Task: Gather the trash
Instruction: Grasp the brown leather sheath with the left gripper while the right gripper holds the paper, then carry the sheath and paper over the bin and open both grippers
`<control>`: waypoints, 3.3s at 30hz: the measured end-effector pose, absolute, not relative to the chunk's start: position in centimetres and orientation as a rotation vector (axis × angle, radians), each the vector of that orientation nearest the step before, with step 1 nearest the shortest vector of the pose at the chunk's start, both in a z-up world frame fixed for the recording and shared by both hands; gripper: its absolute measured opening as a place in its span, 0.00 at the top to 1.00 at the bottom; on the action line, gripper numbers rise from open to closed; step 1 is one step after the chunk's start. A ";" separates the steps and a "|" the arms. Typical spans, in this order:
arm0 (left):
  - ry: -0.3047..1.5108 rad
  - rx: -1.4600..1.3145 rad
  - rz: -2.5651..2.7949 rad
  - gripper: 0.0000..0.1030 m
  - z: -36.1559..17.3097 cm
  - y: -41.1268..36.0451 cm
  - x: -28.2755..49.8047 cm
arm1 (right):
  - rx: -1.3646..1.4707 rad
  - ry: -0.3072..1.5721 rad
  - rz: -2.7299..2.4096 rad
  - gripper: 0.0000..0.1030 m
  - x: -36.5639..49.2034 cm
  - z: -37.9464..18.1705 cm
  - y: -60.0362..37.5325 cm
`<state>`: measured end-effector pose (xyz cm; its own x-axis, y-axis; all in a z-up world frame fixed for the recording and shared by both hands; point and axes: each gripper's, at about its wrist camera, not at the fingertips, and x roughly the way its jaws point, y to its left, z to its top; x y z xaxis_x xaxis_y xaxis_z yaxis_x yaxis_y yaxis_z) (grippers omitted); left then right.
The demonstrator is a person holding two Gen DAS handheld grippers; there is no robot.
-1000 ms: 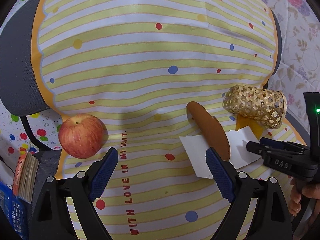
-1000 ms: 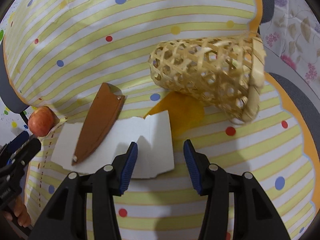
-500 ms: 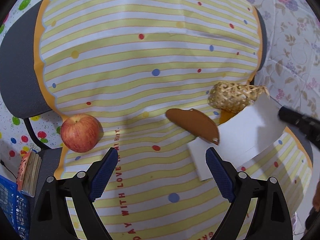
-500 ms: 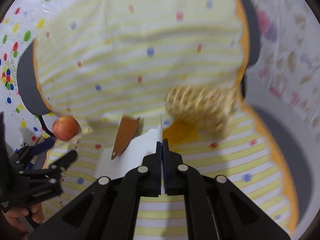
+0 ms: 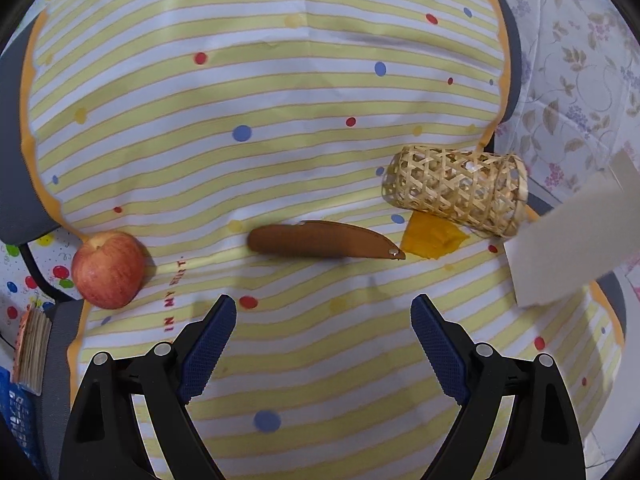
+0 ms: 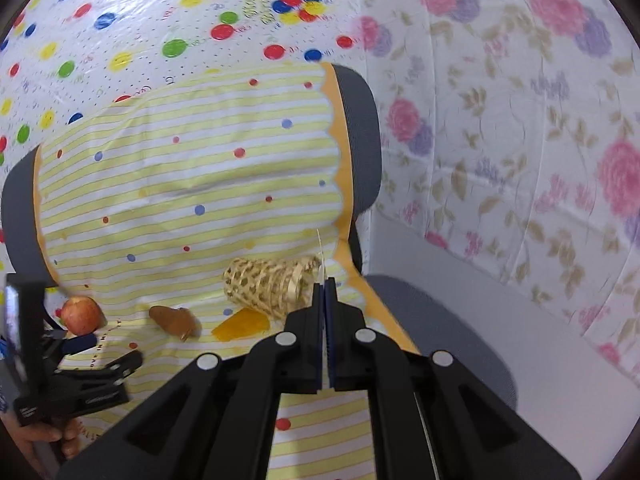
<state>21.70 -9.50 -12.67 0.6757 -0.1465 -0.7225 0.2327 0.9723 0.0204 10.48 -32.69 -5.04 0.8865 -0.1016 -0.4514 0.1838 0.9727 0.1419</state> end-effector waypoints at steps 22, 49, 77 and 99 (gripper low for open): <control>0.998 0.106 -0.063 0.15 -16.4 -10.8 32.9 | 0.261 0.560 -0.064 0.98 12.7 -9.2 -34.1; 0.979 0.126 -0.545 1.00 -14.2 -6.8 16.2 | 0.226 0.620 -0.073 0.98 5.8 -8.8 -32.2; 0.909 0.194 -0.154 0.51 -15.9 -7.5 18.6 | 0.230 0.627 -0.035 0.98 3.2 -8.9 -30.7; 0.733 0.045 -0.524 0.52 -9.3 -9.9 3.4 | 0.188 0.530 -0.087 0.98 -3.7 -4.5 -30.2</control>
